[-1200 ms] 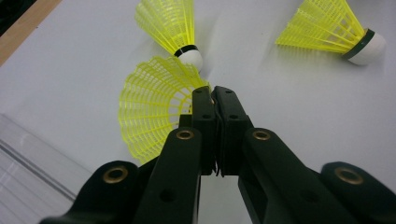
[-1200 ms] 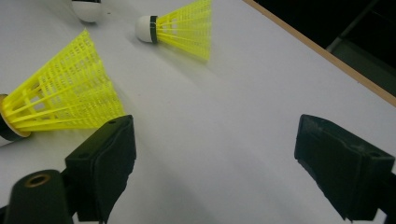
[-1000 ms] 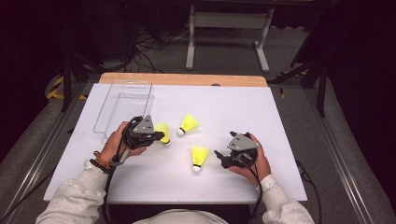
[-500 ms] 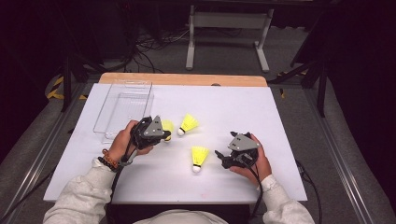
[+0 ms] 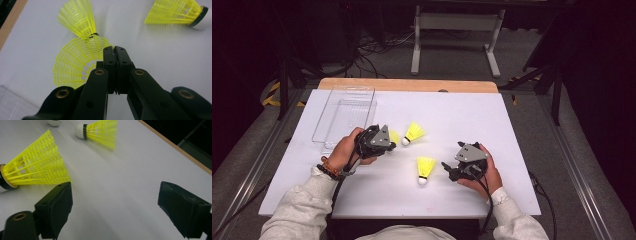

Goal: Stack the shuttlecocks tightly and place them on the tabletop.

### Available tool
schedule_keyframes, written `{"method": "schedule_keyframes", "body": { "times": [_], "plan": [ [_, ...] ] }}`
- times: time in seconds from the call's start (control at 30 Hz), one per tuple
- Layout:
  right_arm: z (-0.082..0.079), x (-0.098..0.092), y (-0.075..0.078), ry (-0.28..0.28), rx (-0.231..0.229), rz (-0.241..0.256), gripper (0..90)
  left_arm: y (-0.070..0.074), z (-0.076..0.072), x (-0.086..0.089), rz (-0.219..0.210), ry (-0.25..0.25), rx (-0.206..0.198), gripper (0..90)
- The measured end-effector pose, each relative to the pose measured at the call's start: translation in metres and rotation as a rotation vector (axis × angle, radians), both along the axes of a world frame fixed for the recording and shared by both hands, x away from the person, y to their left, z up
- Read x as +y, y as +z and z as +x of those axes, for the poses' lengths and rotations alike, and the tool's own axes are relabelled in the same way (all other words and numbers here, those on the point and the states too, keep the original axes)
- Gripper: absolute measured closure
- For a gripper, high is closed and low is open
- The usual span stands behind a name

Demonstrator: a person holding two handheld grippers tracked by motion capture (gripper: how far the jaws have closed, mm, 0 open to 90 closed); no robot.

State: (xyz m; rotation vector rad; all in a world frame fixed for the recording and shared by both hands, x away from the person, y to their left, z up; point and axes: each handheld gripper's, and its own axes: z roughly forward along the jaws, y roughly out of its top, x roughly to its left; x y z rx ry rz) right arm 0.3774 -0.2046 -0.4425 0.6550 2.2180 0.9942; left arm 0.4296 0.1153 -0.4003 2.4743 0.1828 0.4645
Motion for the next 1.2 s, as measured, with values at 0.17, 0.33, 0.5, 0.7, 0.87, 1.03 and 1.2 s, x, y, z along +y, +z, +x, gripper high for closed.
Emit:
{"method": "schedule_keyframes", "body": {
  "times": [0.17,0.33,0.5,0.7,0.87,1.03,1.2],
  "plan": [
    [-0.001,0.001,0.0,0.011,0.001,-0.002,13.0,-0.003,0.0,-0.013,-0.003,-0.019,0.012,84.7],
    [-0.001,0.002,-0.002,0.015,0.009,-0.01,12.9,-0.006,0.0,-0.023,-0.012,-0.03,0.021,81.4],
    [-0.001,0.003,-0.002,0.028,0.013,-0.016,12.6,-0.006,-0.001,-0.03,-0.034,-0.023,0.014,77.2],
    [-0.001,0.004,-0.003,0.036,0.019,-0.021,12.4,-0.006,-0.002,-0.032,-0.082,-0.043,0.034,75.3],
    [-0.001,0.005,-0.003,0.041,0.02,-0.033,12.4,-0.005,-0.003,-0.032,-0.085,-0.028,0.028,74.3],
    [-0.001,0.005,-0.004,0.043,0.02,-0.038,12.4,-0.006,0.0,-0.031,-0.111,-0.008,0.026,73.9],
    [-0.001,0.006,-0.004,0.045,0.026,-0.041,12.4,-0.007,0.003,-0.033,-0.129,0.014,0.014,74.0]
  ]
}}
